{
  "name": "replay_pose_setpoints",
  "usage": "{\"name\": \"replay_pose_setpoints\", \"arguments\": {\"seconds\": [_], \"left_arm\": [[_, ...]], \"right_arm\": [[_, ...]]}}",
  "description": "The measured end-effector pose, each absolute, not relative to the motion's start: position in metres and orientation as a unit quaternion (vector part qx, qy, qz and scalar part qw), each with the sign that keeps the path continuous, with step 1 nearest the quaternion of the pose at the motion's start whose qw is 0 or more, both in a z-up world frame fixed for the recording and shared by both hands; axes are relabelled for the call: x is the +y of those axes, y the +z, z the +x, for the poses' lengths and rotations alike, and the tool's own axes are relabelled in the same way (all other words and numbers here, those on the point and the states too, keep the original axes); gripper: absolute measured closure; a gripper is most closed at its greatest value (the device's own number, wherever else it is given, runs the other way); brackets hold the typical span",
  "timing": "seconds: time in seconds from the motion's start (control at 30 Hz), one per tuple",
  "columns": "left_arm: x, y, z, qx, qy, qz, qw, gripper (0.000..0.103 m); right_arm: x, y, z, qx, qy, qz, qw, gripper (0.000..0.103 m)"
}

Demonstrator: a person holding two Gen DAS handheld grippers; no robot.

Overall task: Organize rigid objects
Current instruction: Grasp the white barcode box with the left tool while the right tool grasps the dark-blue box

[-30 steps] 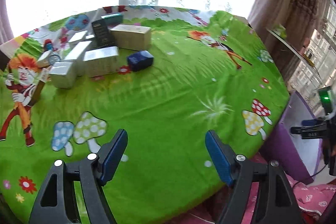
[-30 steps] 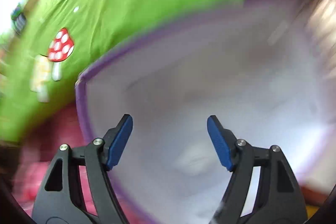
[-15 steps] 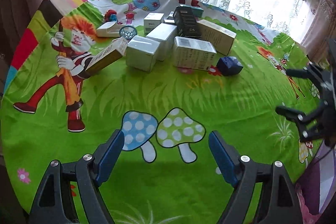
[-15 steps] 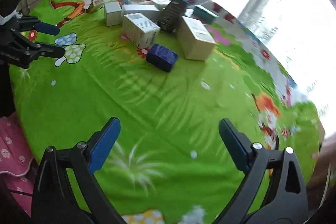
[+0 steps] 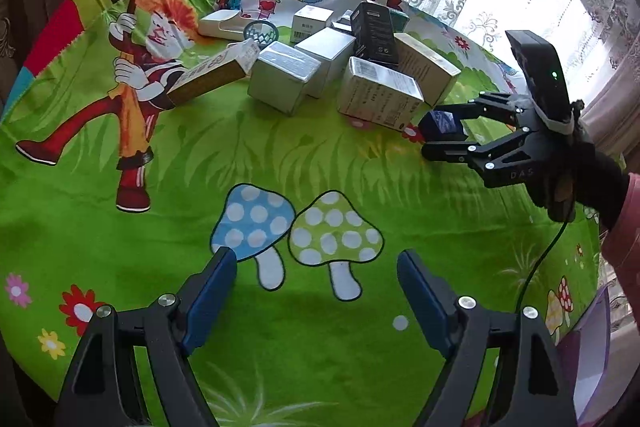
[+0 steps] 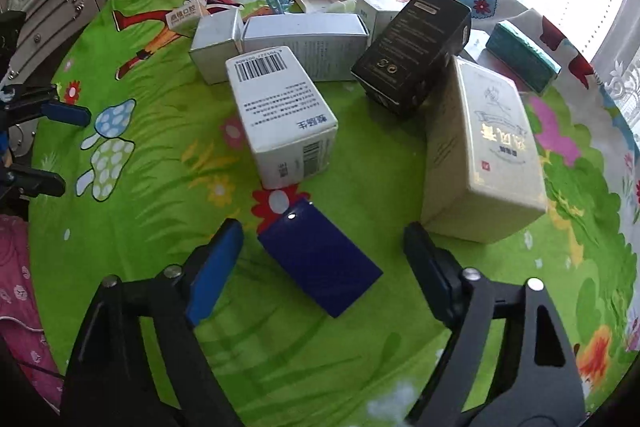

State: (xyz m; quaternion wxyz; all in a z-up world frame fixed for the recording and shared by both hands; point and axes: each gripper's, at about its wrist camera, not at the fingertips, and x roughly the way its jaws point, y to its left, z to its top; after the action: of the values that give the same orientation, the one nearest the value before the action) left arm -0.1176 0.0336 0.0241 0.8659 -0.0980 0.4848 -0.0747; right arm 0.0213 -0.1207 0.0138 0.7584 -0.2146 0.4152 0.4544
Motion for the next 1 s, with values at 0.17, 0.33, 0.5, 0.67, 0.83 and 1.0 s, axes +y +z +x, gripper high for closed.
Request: {"name": "replay_pose_setpoints", "arguments": {"seconds": [0.17,0.33,0.5,0.67,0.83,1.0], "left_arm": [[0.014,0.026,-0.085,0.504,-0.079,-0.186,0.840,0.020],[-0.005,0.029,-0.040,0.484,-0.022,-0.312,0.817,0.020],[-0.022,0.023,0.002,0.467,0.113,-0.397,0.782,0.020],[-0.028,0.020,0.028,0.444,0.236,-0.397,0.768,0.020],[-0.046,0.019,0.040,0.489,0.202,-0.267,0.805,0.025],[-0.046,0.019,-0.001,0.509,0.063,-0.182,0.839,0.025]], "right_arm": [[-0.149,0.016,-0.011,0.397,0.421,-0.213,0.787,0.046],[-0.189,0.013,-0.051,0.409,0.344,-0.150,0.831,0.046],[-0.208,0.017,-0.075,0.405,0.311,-0.129,0.850,0.046],[-0.212,0.018,-0.072,0.407,0.313,-0.122,0.850,0.046],[-0.212,0.015,-0.071,0.406,0.311,-0.121,0.851,0.045],[-0.215,0.014,-0.068,0.411,0.307,-0.113,0.851,0.033]]}}
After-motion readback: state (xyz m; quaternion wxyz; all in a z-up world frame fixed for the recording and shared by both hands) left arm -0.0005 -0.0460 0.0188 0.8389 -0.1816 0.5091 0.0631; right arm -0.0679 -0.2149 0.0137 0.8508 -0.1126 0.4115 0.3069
